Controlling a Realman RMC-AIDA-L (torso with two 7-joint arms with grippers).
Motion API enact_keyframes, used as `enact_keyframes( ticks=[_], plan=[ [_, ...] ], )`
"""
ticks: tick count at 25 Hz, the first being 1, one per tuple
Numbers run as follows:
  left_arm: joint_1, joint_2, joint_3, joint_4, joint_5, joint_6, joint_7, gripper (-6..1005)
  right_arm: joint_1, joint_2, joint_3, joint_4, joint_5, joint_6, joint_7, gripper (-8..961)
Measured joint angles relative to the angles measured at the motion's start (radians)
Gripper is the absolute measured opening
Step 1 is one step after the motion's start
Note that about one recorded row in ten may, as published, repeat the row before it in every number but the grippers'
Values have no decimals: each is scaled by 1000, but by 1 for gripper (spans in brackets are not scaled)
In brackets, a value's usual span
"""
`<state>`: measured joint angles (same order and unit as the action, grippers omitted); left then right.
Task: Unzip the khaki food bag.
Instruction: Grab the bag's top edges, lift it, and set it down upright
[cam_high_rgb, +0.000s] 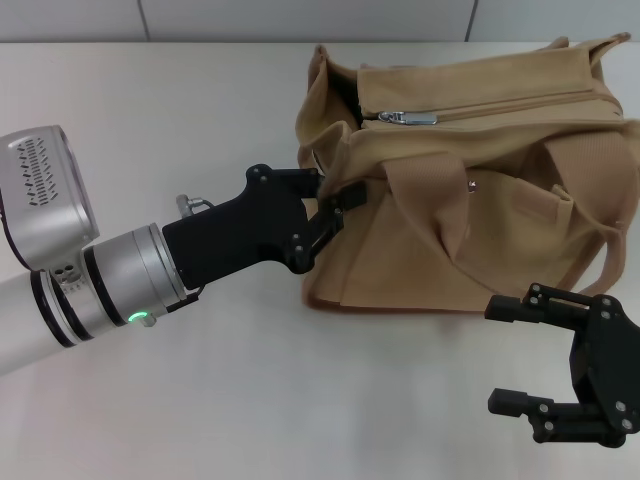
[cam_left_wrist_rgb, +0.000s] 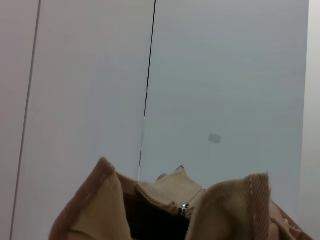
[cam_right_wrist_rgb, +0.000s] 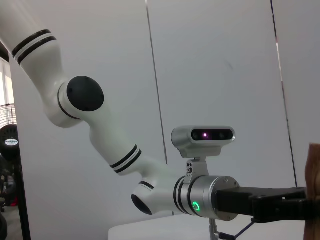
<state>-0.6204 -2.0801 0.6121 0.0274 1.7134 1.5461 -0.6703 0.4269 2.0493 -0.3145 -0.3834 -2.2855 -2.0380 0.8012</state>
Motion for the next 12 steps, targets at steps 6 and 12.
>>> enact_keyframes(
  ticks=[6, 12],
  plan=[
    [1, 0, 0, -1, 0, 0, 0, 90, -1, 0, 0, 0, 0, 5, 0, 783],
    [1, 0, -2, -2, 0, 0, 0, 91, -2, 2, 0, 0, 0, 11, 0, 783]
  ],
)
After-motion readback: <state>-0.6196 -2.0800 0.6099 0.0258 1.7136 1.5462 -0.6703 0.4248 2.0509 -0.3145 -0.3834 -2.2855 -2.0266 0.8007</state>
